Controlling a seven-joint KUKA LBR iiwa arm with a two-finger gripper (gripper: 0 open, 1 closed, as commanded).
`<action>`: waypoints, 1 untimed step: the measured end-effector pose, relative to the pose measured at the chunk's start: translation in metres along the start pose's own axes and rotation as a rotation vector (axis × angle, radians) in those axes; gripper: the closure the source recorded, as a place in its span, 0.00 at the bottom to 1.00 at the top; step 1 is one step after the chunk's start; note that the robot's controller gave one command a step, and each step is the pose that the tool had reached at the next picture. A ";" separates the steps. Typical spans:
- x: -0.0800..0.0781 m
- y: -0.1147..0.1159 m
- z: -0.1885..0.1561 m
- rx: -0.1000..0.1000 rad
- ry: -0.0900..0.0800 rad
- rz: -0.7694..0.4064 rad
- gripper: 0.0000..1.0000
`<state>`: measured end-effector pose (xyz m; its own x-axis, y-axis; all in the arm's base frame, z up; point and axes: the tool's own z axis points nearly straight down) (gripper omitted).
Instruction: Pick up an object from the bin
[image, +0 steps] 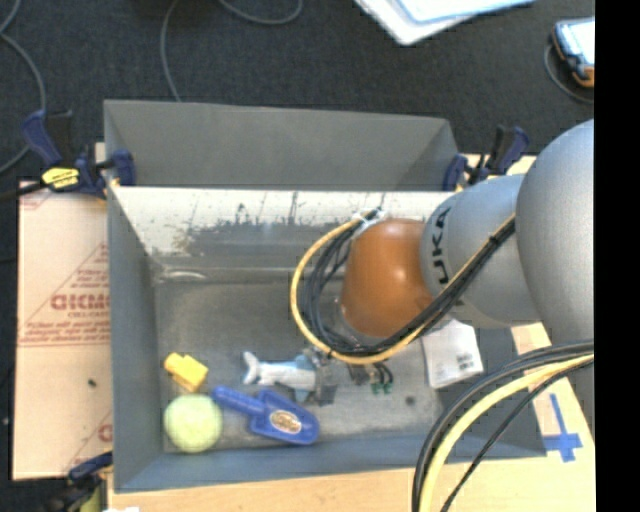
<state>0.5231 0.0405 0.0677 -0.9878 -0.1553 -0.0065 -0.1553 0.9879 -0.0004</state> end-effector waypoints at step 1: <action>-0.025 -0.003 -0.003 0.003 -0.014 -0.018 1.00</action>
Offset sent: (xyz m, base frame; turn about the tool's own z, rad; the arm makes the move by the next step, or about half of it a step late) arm 0.0170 -0.0011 0.0023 0.0109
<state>0.5480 0.0414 0.0704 -0.9848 -0.1726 -0.0202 -0.1726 0.9850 -0.0032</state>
